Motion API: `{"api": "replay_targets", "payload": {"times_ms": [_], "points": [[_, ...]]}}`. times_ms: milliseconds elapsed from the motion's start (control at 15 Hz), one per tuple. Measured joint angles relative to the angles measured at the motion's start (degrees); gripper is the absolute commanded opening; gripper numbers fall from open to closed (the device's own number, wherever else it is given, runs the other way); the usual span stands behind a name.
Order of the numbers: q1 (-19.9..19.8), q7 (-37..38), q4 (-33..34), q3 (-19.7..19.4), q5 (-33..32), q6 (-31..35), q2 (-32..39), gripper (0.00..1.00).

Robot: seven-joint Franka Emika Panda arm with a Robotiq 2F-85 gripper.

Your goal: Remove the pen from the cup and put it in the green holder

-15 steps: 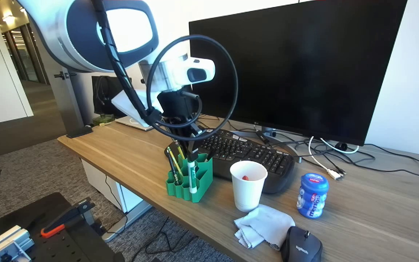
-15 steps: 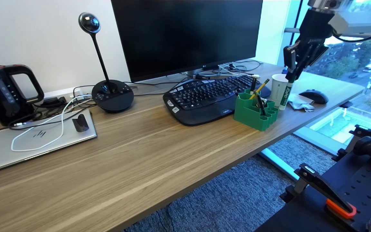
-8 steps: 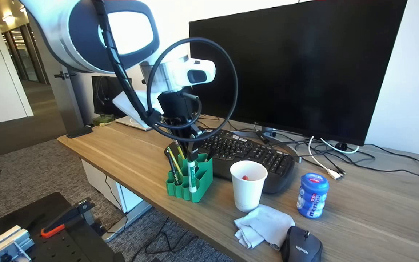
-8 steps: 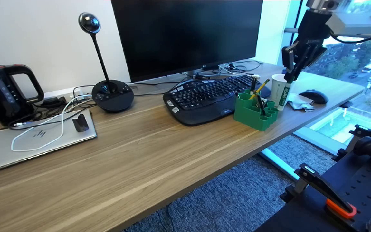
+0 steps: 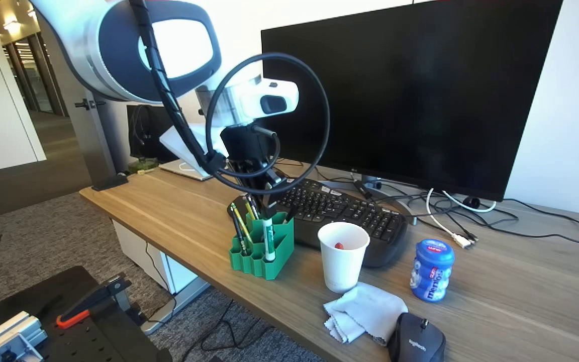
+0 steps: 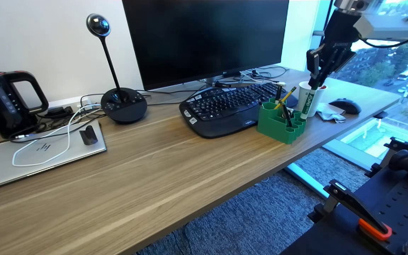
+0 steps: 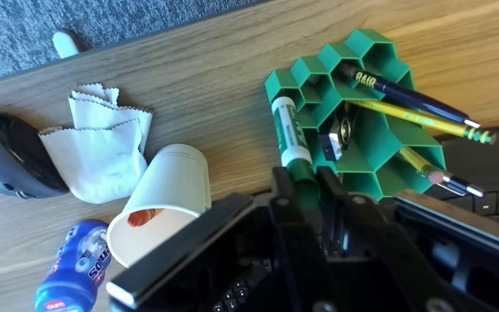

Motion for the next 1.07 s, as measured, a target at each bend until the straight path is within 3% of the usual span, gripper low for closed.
{"api": "replay_targets", "payload": {"times_ms": [333, 1067], "points": [[0.03, 0.00, 0.01, 0.12, 0.00, 3.15, 1.34, 0.05], [0.07, -0.08, 0.10, 0.26, 0.00, 3.38, 1.59, 0.05]]}}
